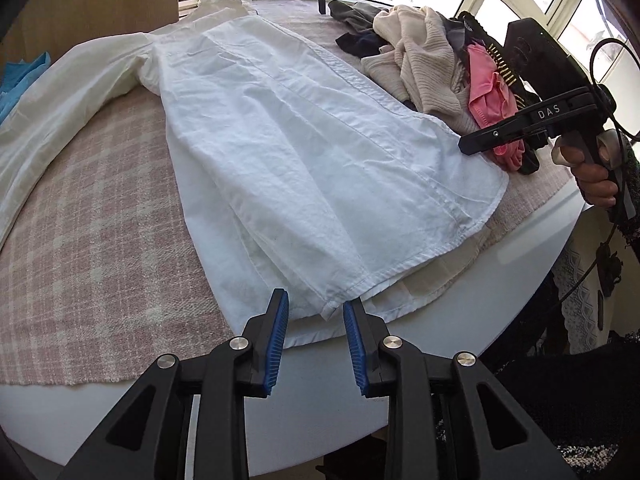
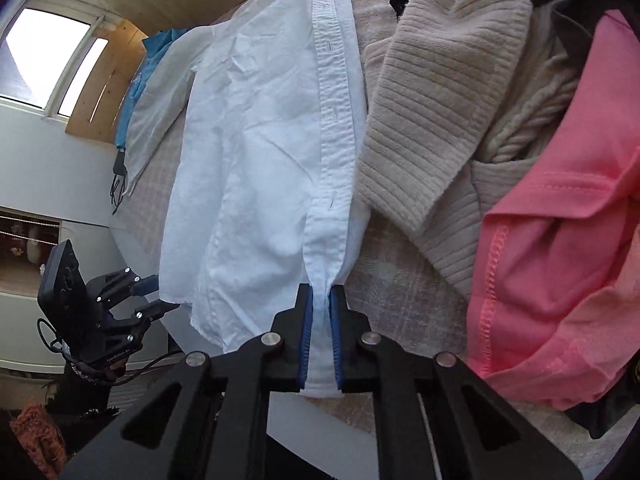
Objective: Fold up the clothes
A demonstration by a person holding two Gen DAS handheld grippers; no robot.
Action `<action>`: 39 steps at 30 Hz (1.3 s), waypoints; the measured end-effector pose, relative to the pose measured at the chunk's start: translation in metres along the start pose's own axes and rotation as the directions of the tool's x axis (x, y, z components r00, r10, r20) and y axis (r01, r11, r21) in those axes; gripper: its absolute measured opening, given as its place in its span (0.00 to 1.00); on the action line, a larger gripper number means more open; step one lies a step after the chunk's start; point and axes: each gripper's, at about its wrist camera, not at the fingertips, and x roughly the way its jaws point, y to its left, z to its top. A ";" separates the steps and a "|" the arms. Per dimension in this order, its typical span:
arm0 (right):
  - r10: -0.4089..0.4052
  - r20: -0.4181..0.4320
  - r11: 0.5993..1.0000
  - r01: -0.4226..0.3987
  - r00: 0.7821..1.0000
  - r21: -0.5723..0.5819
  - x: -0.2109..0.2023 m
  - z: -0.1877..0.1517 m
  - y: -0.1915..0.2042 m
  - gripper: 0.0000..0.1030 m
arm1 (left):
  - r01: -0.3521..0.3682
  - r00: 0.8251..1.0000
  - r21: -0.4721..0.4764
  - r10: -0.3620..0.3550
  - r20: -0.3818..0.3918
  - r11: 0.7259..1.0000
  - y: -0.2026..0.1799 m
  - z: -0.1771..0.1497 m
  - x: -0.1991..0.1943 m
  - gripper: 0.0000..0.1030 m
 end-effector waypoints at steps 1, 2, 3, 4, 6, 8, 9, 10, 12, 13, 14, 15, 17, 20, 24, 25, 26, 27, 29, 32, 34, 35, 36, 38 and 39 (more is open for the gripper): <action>-0.013 -0.004 1.000 0.013 1.000 -0.011 0.001 -0.002 0.002 0.11 | -0.011 1.000 0.004 0.011 0.007 1.000 -0.001 0.000 -0.001 0.26; -0.020 -0.011 1.000 0.019 1.000 -0.017 0.003 -0.004 0.003 0.12 | -0.022 1.000 0.005 0.022 0.009 1.000 -0.001 0.001 -0.001 0.26; -0.025 -0.016 0.999 0.025 1.000 -0.021 0.005 -0.005 0.004 0.13 | -0.025 1.000 -0.002 0.025 0.004 1.000 0.000 0.001 0.001 0.18; -0.026 -0.019 0.999 0.025 0.999 -0.022 0.006 -0.006 0.005 0.13 | -0.017 1.000 -0.015 0.017 -0.008 1.000 0.002 0.001 0.003 0.09; -0.008 -0.016 1.000 0.007 1.000 -0.027 0.011 -0.007 0.010 0.13 | -0.015 1.000 -0.036 0.014 -0.010 0.999 0.003 0.001 0.005 0.02; 0.005 -0.007 1.000 -0.005 1.000 -0.029 0.009 -0.007 0.014 0.06 | -0.005 1.000 -0.040 0.005 0.008 0.999 0.003 0.003 -0.008 0.02; 0.002 0.000 1.000 -0.002 1.000 -0.029 0.004 -0.007 0.017 0.06 | 0.001 1.000 -0.047 0.000 0.022 0.999 0.003 0.004 -0.019 0.02; 0.000 0.016 1.000 0.001 1.000 -0.031 -0.003 -0.006 0.021 0.05 | -0.003 0.999 -0.054 0.005 0.040 0.999 0.003 0.006 -0.033 0.02; 0.016 0.058 0.999 -0.014 0.998 -0.040 -0.024 -0.006 0.031 0.05 | -0.032 0.996 -0.051 0.036 0.085 0.998 0.003 0.009 -0.066 0.02; 0.024 0.074 0.999 -0.021 0.997 -0.044 -0.033 -0.006 0.035 0.05 | -0.045 0.993 -0.046 0.050 0.106 0.998 0.004 0.010 -0.079 0.02; 0.028 0.084 0.998 -0.024 0.996 -0.052 -0.039 -0.006 0.039 0.05 | -0.053 0.991 -0.045 0.058 0.117 0.998 0.005 0.011 -0.089 0.02; 0.024 0.090 0.998 -0.018 0.996 -0.064 -0.041 -0.006 0.043 0.05 | -0.057 0.991 -0.048 0.062 0.115 0.997 0.006 0.012 -0.089 0.02; -0.024 0.071 0.996 0.030 0.997 -0.088 -0.027 -0.007 0.048 0.05 | -0.069 0.993 -0.054 0.073 0.091 0.996 0.010 0.011 -0.075 0.02; -0.107 0.017 0.989 0.108 0.994 -0.097 0.006 -0.011 0.047 0.05 | -0.106 0.994 -0.079 0.105 -0.011 0.991 0.019 0.002 -0.028 0.02; -0.136 0.005 0.989 0.136 0.991 -0.064 0.013 -0.016 0.034 0.05 | -0.083 0.995 -0.082 0.077 -0.065 0.993 0.017 -0.009 0.003 0.02; -0.134 0.014 0.990 0.135 0.991 -0.050 0.007 -0.015 0.030 0.05 | -0.076 0.995 -0.073 0.071 -0.066 0.994 0.014 -0.010 0.005 0.02; -0.132 0.021 0.990 0.133 0.991 -0.039 0.003 -0.015 0.027 0.05 | -0.069 0.996 -0.067 0.065 -0.063 0.995 0.013 -0.010 0.005 0.02; -0.132 0.022 0.990 0.133 0.991 -0.040 0.001 -0.015 0.025 0.05 | -0.062 0.996 -0.060 0.059 -0.060 0.996 0.011 -0.010 0.005 0.02; -0.147 0.009 0.987 0.148 0.989 -0.060 0.003 -0.016 0.027 0.05 | -0.058 0.997 -0.061 0.055 -0.058 0.996 0.011 -0.010 0.004 0.02; -0.174 -0.024 0.981 0.171 0.985 -0.097 0.002 -0.012 0.035 0.08 | -0.069 0.995 -0.050 0.065 -0.078 0.996 0.010 -0.010 0.002 0.04; -0.170 -0.013 0.979 0.167 0.985 -0.113 -0.018 -0.005 0.041 0.11 | -0.076 0.992 -0.021 0.073 -0.098 0.997 0.008 -0.016 -0.006 0.09; -0.165 0.000 0.979 0.163 0.986 -0.123 -0.029 -0.001 0.045 0.12 | -0.083 0.991 -0.007 0.082 -0.106 0.997 0.008 -0.020 -0.013 0.09; -0.152 0.034 0.978 0.155 0.988 -0.142 -0.046 0.007 0.051 0.12 | -0.087 0.990 -0.003 0.086 -0.113 0.996 0.010 -0.024 -0.021 0.09; -0.134 0.109 0.973 0.151 0.985 -0.173 -0.075 0.034 0.063 0.14 | -0.077 0.991 -0.038 0.072 -0.111 0.996 0.018 -0.026 -0.040 0.09; -0.125 0.145 0.971 0.151 0.982 -0.186 -0.088 0.049 0.068 0.21 | -0.074 0.993 -0.056 0.069 -0.097 0.996 0.020 -0.022 -0.048 0.08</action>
